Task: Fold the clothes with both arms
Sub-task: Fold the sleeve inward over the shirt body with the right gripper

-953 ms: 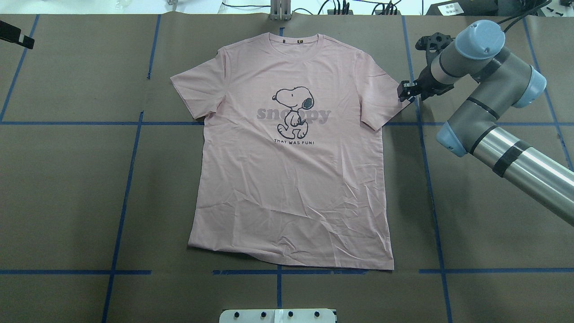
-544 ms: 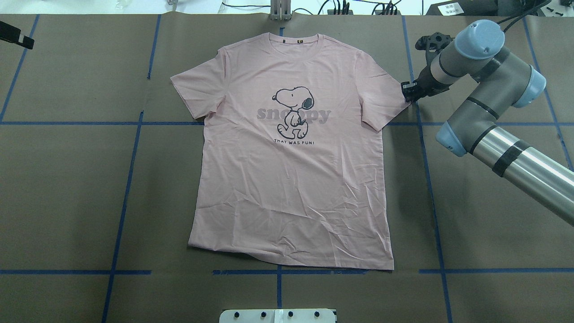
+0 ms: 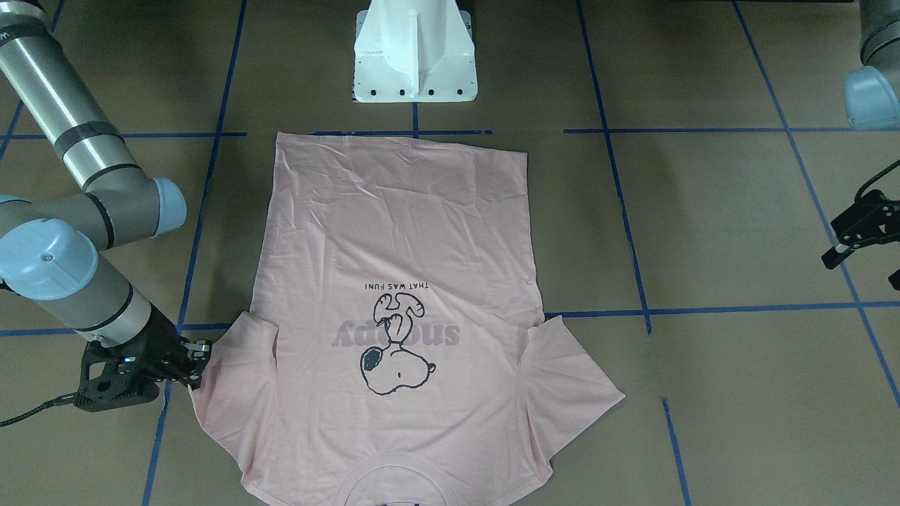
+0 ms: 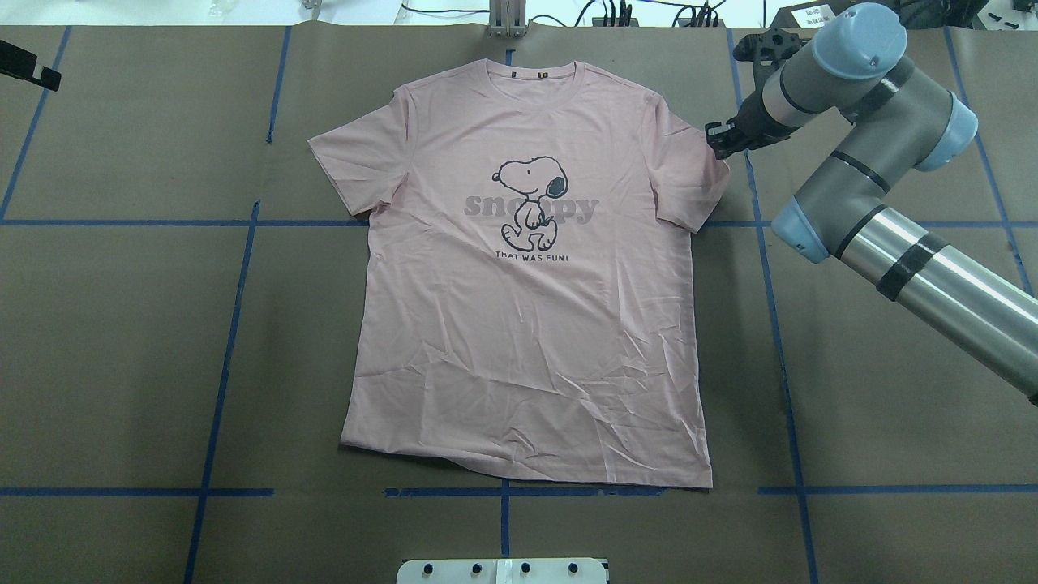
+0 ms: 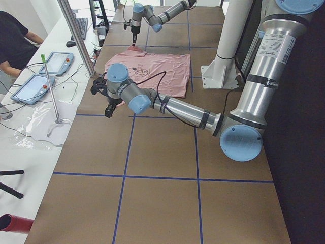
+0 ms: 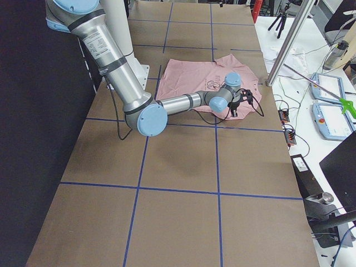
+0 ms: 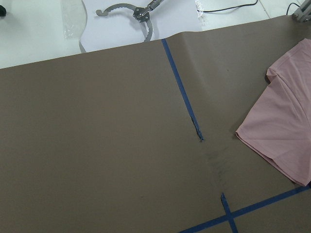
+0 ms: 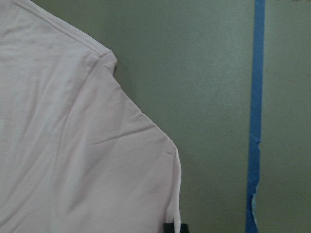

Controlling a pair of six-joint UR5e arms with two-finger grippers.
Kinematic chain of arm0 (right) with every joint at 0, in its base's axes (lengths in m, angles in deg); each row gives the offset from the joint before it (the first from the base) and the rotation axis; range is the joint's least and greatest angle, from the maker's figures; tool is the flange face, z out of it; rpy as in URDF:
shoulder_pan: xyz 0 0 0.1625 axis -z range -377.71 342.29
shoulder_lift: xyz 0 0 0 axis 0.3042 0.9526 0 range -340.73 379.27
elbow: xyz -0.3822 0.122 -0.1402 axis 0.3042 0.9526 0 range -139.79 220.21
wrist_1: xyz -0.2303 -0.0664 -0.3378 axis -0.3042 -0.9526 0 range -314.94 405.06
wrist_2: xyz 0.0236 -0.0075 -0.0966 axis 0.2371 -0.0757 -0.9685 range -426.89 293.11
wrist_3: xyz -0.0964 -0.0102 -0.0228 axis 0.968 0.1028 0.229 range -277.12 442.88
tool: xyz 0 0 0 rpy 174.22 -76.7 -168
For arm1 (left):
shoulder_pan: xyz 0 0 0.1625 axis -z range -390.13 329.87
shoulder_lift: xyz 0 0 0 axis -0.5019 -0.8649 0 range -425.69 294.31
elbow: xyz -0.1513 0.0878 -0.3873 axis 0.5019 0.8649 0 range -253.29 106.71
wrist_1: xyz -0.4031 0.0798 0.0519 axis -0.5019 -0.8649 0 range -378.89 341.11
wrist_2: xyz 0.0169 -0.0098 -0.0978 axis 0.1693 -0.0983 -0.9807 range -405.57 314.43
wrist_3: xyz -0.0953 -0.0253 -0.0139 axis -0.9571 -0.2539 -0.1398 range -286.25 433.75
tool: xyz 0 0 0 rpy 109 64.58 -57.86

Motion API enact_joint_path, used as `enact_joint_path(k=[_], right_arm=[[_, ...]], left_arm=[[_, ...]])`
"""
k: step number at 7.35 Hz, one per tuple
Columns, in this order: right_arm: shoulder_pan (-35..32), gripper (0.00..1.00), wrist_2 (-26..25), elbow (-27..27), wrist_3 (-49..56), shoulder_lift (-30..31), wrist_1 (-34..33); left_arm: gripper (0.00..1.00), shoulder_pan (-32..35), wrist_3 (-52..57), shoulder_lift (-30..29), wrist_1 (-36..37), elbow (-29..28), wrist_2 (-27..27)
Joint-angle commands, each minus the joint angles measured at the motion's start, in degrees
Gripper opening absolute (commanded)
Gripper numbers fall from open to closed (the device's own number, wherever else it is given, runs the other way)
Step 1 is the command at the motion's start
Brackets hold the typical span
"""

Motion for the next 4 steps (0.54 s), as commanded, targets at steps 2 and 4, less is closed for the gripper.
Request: enact_joint_path(k=[2,4], right_arm=[[4.06,0.0,0.95,-0.93,-1.03,-7.35,-0.35],[7.94,0.0,-6.12,4.4,-6.45,-13.75,-0.36]], left_arm=[[0.98,0.0,0.36,0.21,-0.09,-0.27,0.09],[0.98,0.0,0.36,0.21,-0.09,-0.36,0.09]])
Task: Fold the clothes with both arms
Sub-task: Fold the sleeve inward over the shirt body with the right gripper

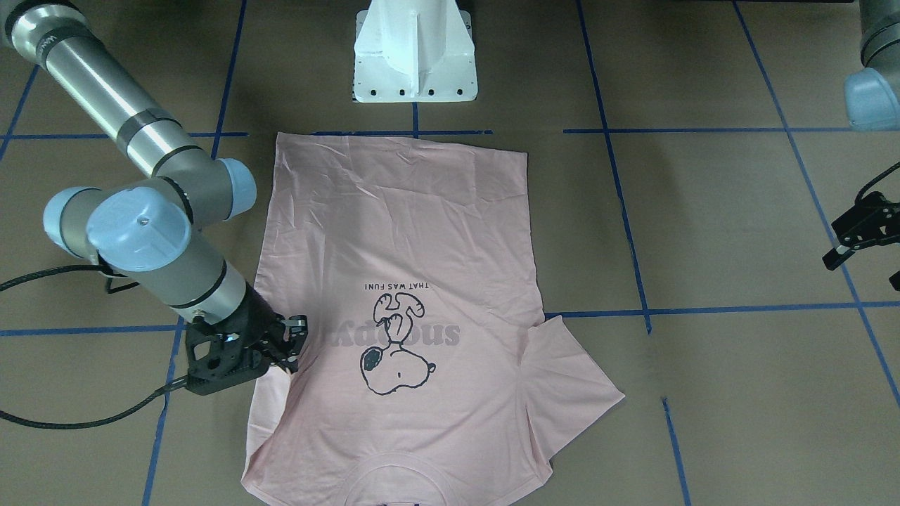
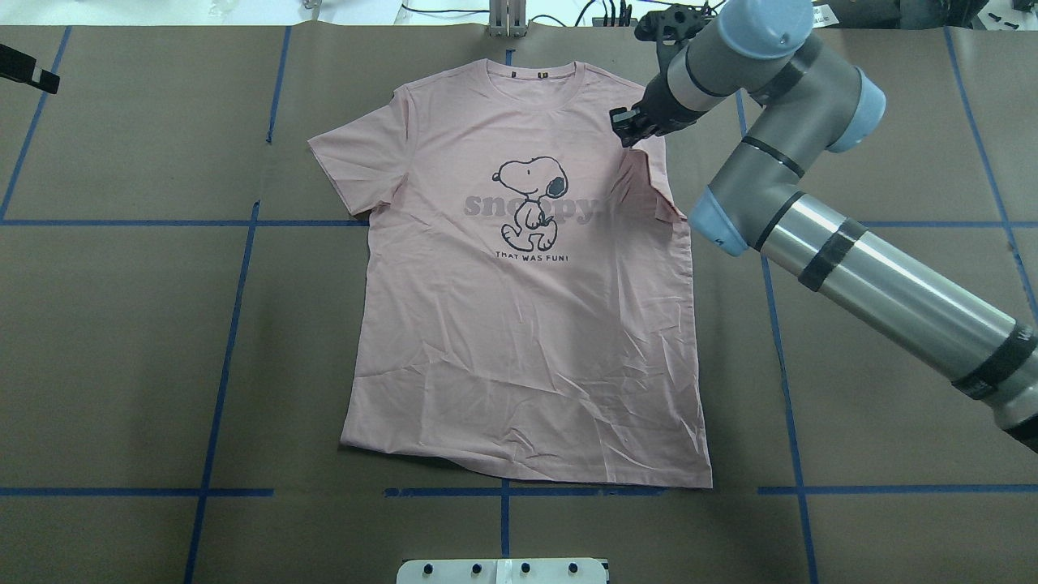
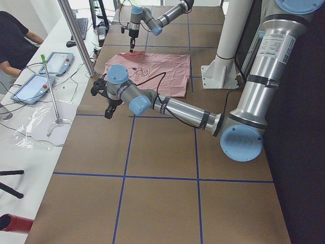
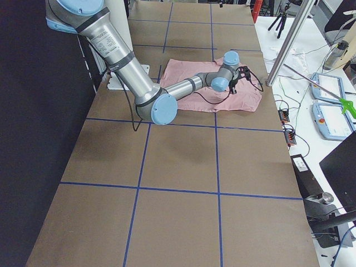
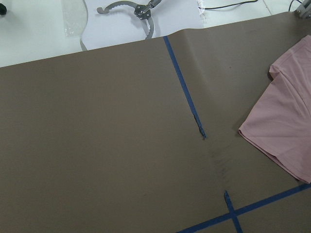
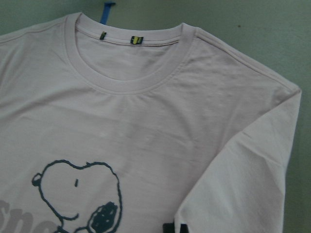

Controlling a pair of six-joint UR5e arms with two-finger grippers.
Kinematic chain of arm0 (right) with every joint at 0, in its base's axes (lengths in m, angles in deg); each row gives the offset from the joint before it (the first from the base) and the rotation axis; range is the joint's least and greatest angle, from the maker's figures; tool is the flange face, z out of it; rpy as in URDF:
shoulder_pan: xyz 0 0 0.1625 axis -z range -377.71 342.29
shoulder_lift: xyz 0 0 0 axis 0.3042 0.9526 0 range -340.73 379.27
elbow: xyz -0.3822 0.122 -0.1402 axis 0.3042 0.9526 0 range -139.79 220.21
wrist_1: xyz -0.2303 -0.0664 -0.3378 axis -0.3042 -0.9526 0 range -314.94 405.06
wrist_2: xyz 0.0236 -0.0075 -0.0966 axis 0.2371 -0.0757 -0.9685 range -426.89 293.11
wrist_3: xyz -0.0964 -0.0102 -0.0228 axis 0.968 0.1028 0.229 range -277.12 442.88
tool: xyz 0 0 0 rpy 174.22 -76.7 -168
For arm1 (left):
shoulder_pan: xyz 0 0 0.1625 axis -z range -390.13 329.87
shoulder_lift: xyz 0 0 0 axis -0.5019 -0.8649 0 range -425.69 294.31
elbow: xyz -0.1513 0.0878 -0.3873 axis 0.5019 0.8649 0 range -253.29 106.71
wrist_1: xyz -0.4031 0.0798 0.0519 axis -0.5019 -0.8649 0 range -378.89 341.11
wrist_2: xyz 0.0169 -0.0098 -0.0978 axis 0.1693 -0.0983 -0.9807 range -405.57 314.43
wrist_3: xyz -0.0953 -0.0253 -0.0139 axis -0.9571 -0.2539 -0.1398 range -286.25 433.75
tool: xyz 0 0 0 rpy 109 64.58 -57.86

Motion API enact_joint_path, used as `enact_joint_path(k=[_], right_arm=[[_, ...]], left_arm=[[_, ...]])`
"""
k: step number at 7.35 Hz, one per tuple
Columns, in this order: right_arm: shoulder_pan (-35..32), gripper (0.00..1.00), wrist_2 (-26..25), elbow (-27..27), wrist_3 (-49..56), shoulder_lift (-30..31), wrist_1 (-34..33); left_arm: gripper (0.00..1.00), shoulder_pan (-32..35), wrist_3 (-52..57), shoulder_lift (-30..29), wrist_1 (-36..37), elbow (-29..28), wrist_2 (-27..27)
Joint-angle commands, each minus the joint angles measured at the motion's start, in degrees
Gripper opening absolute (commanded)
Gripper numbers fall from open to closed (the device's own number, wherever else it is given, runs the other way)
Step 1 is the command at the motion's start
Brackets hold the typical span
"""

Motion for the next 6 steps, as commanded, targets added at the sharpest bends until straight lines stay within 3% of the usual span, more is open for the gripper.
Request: enact_joint_path(k=[1,2,3,6], right_arm=[[2.67,0.0,-5.4,7.55,-4.1,-7.19,-0.02],[2.58,0.37,-5.67,7.94,-4.1,-7.22,0.15],[2.75,0.99,-6.54,7.77,-4.02,-6.87,0.5],[2.32,1.0,-4.99,5.41,-7.33,-6.69,-0.54]], left_arm=[[0.98,0.0,-0.25,-0.07,-0.01,0.08,0.01],[0.98,-0.09,-0.68,-0.33,-0.01,0.17,0.01],[0.99,-0.17,-0.69,-0.42,-0.01,-0.18,0.01],[0.99,-0.87,-3.91,-3.65,0.08,-2.89,0.45]])
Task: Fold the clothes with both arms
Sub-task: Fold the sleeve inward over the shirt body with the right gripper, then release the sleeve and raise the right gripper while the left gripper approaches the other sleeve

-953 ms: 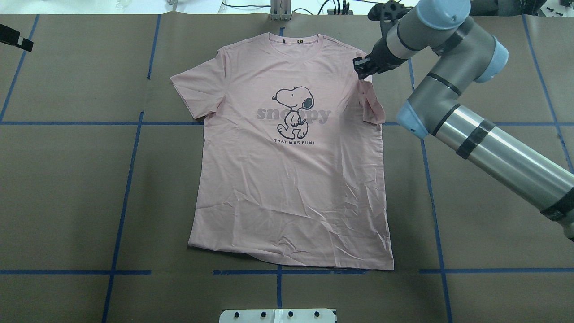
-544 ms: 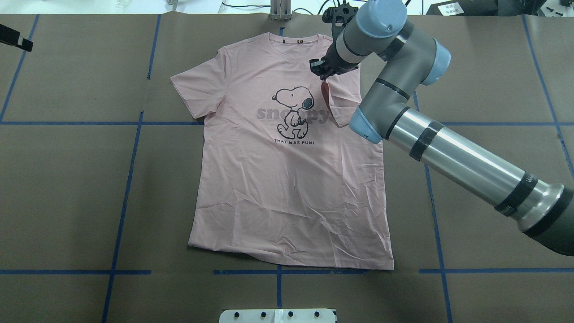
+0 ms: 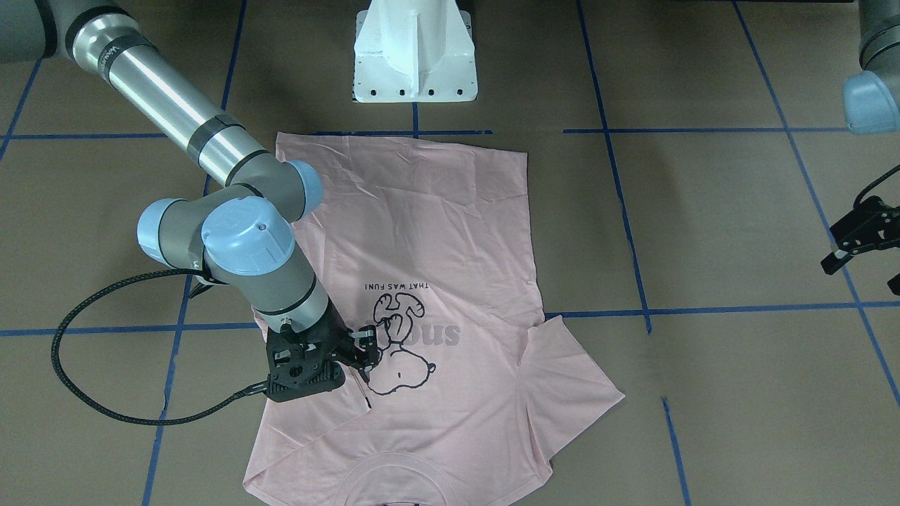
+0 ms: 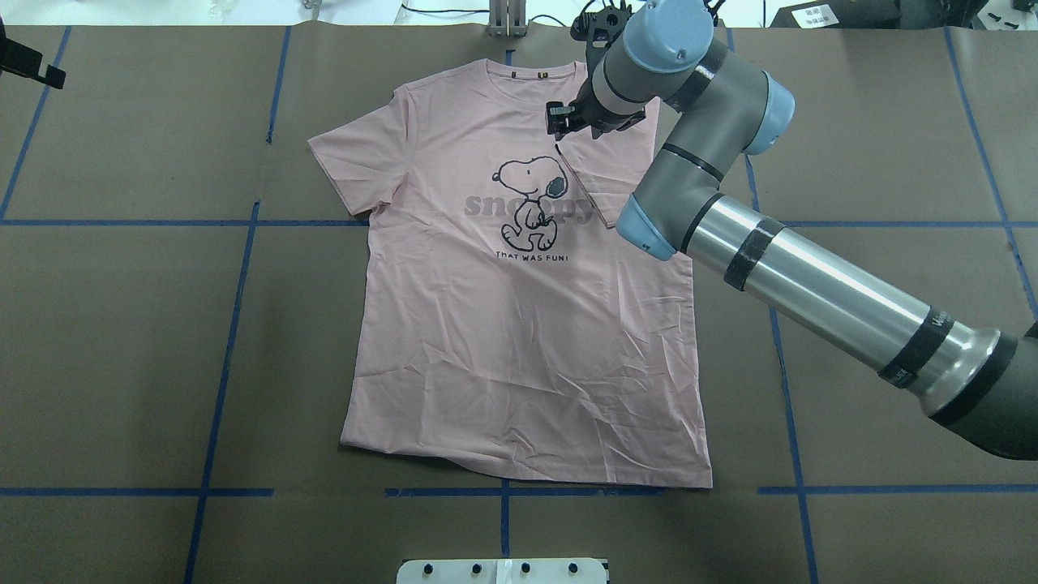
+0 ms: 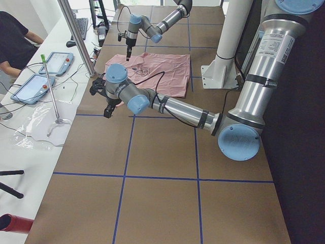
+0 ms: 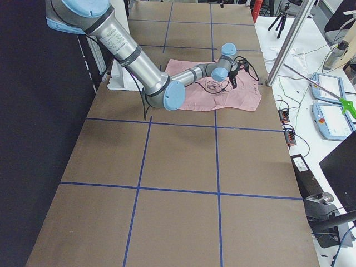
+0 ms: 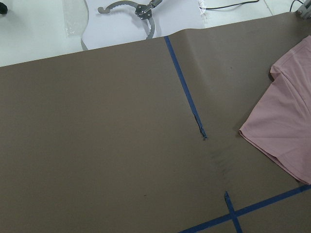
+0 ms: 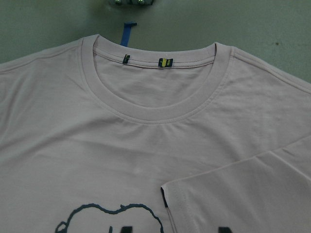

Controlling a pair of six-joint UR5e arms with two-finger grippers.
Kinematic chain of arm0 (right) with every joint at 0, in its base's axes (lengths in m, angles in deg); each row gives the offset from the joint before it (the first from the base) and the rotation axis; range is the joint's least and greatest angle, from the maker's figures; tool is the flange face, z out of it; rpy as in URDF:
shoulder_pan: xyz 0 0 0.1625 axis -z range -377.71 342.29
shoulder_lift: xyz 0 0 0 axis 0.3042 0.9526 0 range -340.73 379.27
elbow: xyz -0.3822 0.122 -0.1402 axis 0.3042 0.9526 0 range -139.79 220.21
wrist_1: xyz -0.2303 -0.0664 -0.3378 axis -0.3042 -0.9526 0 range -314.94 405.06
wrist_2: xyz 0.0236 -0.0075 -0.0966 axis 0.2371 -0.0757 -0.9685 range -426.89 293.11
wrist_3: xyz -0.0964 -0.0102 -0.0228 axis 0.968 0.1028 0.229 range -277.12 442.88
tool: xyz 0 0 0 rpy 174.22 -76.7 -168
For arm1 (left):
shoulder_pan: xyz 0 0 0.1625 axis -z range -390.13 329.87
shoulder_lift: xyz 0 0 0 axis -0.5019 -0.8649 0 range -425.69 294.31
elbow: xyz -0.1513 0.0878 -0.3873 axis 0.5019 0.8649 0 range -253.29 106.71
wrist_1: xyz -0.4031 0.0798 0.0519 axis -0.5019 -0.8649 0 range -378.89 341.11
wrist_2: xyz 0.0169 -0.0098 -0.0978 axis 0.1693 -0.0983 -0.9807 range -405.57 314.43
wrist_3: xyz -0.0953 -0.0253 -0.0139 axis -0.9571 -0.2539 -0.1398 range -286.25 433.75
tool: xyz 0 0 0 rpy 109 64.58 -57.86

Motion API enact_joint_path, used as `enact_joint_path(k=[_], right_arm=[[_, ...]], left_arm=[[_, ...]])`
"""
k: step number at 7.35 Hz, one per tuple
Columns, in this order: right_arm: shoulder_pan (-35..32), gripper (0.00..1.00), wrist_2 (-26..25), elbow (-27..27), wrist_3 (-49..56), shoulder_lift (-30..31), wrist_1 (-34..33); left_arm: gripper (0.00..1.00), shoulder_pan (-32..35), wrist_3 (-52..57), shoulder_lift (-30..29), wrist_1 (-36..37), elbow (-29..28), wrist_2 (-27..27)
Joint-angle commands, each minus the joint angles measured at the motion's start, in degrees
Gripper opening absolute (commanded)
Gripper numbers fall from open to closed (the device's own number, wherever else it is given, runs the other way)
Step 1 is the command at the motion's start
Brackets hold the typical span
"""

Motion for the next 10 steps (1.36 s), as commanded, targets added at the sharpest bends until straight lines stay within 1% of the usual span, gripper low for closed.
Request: enact_joint_path(k=[1,2,3,4,5,6,7,8,10], right_arm=[[-0.9,1.0,5.71,-5.47,-2.89,1.0,-8.55],[-1.77,1.0,6.71,-12.29,-2.89,2.49,-19.41],[-2.65,1.0,6.9,-19.32,-2.81,4.85,-27.87],[-4.31,1.0,7.16,-26.35,-0.8,9.83,-33.35],[-6.51,1.0,7.51,-28.77,6.26,13.37,-34.1],[-9.4,1.0,9.43,-29.23,12.51,16.01,-34.37],[-12.73,1.0,14.32,-29.32,16.4,18.47,-33.77],[-14.25,1.0,16.54,-29.32,18.44,19.8,-33.59],[-14.53,1.0,16.48,-29.24,18.82,19.99,-33.5]], left_arm=[[0.99,-4.93,-10.69,-4.72,0.03,-1.76,2.49],[0.99,-10.72,-19.91,-7.1,0.03,-1.32,9.74],[0.99,-16.17,-27.13,-9.21,-0.06,-1.93,15.56],[0.99,-21.27,-31.64,-11.58,-0.14,-4.46,24.23],[0.99,-22.98,-32.82,-14.39,-2.67,-9.44,28.58],[0.99,-23.69,-33.79,-14.59,-12.0,-16.71,29.49],[0.98,-25.26,-35.37,-16.86,-16.62,-23.05,32.2],[0.98,-27.89,-35.56,-19.49,-17.02,-26.6,36.05],[0.94,-28.7,-35.56,-19.78,-18.86,-28.91,37.23]])
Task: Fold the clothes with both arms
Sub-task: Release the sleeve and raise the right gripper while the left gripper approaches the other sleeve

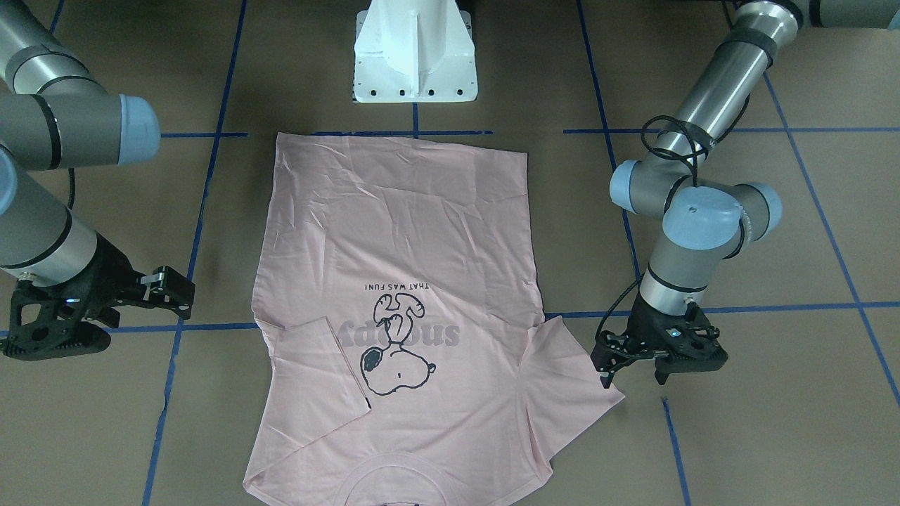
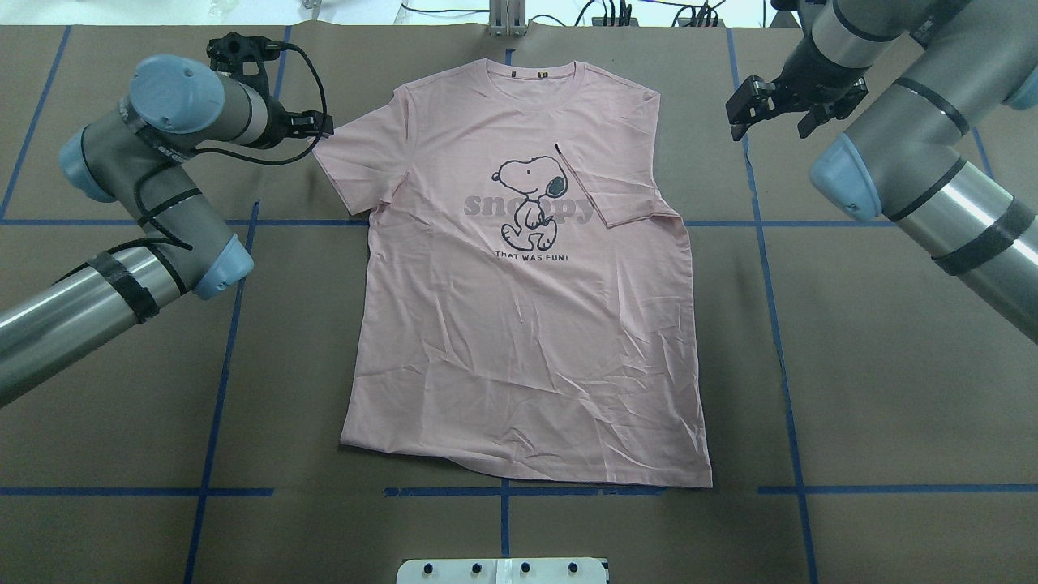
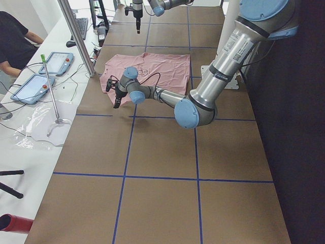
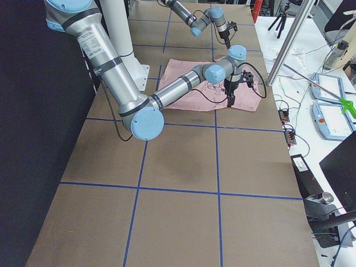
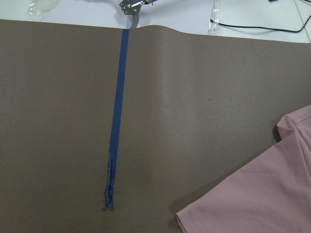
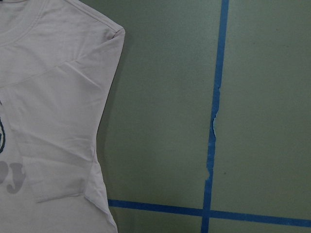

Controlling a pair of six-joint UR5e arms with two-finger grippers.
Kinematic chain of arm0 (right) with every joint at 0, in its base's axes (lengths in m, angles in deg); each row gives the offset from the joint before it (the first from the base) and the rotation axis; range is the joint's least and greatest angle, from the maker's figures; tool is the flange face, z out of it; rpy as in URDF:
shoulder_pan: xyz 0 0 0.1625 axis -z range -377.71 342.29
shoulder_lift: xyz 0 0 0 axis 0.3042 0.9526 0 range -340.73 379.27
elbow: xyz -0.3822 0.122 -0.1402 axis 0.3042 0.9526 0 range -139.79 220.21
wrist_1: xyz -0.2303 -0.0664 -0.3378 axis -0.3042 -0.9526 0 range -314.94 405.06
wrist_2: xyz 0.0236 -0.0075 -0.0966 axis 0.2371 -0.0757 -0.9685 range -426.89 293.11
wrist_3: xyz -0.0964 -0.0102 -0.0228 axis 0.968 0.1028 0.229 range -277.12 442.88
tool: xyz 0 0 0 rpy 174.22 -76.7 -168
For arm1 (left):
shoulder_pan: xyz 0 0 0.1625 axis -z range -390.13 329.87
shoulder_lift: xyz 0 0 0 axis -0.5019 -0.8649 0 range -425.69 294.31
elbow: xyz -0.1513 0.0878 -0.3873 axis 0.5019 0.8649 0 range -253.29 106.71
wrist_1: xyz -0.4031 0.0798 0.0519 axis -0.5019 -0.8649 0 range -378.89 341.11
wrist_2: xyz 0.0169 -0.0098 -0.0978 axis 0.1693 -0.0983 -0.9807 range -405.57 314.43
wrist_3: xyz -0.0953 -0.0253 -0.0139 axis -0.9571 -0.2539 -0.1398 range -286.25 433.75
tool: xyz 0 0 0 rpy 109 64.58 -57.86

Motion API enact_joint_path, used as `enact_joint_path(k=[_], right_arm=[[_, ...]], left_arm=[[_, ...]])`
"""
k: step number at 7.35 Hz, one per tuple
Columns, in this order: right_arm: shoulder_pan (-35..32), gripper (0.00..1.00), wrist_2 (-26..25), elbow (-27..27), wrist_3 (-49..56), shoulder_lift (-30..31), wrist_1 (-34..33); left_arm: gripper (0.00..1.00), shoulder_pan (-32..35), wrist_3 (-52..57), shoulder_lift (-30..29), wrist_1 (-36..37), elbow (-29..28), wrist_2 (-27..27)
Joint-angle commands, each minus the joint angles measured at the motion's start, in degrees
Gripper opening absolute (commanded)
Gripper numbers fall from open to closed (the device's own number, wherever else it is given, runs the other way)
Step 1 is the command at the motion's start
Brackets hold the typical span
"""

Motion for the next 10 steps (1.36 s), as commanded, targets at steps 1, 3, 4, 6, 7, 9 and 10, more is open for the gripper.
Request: enact_joint_path(k=[1,3,4,6,7,9,10], right_arm=[[-0.48,1.0,0.51,-0.01,0.68,0.49,0.06],[-0.57,1.0,0.51,-0.01,0.07,0.4,0.06],[-0.48,1.0,0.51,-0.01,0.06,0.4,0.06],[-0.57,1.0,0.51,-0.01,-0.03,0.4,0.06],[-0.48,1.0,0.51,-0.01,-0.03,0.4,0.06],[-0.48,1.0,0.42,-0.01,-0.03,0.31,0.06],[-0.39,1.0,0.42,0.16,-0.12,0.31,0.06]], left_arm=[[0.92,-0.91,-0.12,-2.2,-1.13,-4.07,1.28],[0.88,-0.91,-0.12,-2.83,-2.44,-5.49,1.37],[0.86,-0.91,-0.12,-3.0,-2.71,-6.11,1.37],[0.79,-0.91,-0.03,-3.7,-5.08,-8.56,1.37],[0.61,-0.91,-0.03,-3.8,-5.09,-8.49,1.28],[0.18,-0.91,0.23,-3.88,-5.09,-8.4,1.28],[0.0,-0.91,0.49,-3.8,-5.09,-8.05,1.28]])
